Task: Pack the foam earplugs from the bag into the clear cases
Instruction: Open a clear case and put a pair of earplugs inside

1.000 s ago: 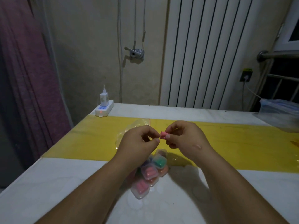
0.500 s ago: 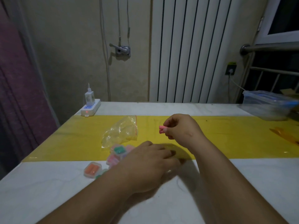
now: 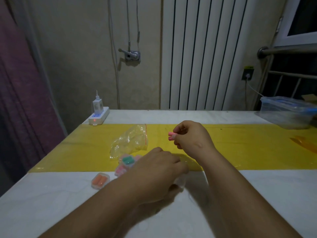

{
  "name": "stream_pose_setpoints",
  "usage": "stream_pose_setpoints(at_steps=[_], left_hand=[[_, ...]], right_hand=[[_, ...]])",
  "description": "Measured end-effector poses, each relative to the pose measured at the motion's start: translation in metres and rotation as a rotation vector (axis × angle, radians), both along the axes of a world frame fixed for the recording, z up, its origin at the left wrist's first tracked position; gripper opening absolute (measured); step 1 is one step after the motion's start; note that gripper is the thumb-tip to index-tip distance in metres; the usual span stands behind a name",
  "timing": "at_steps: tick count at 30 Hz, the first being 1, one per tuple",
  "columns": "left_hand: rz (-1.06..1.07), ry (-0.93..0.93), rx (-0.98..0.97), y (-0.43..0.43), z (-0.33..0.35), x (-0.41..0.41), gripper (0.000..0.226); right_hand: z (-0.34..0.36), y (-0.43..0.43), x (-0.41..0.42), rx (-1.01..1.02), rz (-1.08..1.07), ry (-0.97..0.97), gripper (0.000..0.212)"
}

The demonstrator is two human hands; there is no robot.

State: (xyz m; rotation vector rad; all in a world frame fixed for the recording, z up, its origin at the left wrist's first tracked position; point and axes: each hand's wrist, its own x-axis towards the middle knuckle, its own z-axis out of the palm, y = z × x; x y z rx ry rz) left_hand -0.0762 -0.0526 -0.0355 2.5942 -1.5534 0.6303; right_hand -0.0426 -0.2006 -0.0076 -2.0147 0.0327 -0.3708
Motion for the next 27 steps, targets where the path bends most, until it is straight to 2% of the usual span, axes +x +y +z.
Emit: stream_pose_setpoints(at_steps=[3, 8, 12, 16, 19, 23, 27], left_hand=[[0.125, 0.402, -0.281, 0.017, 0.010, 0.004, 0.041], [0.206, 0.720, -0.759, 0.050, 0.022, 0.009, 0.046], [0.193, 1.022, -0.989, 0.065, 0.024, 0.010, 0.050], [0.164, 1.080, -1.054, 0.072, 0.023, 0.014, 0.051], [0.095, 1.117, -1.090, 0.073, 0.022, 0.018, 0.049], [0.021, 1.077, -1.146, 0.074, 0.019, 0.023, 0.037], [0.061, 1.063, -1.208, 0.075, 0.017, 0.025, 0.032]], right_hand=[[0.003, 0.003, -0.002, 0.069, -0.002, -0.019, 0.007], [0.002, 0.015, -0.009, 0.029, 0.078, 0.002, 0.011], [0.000, 0.026, -0.012, 0.056, 0.110, 0.037, 0.010], [0.005, 0.032, -0.018, 0.214, 0.185, 0.113, 0.013], [0.008, 0.034, -0.021, 0.222, 0.220, 0.105, 0.017], [0.010, 0.038, -0.025, 0.273, 0.262, 0.128, 0.018], [0.007, 0.042, -0.029, 0.224, 0.308, 0.121, 0.014]])
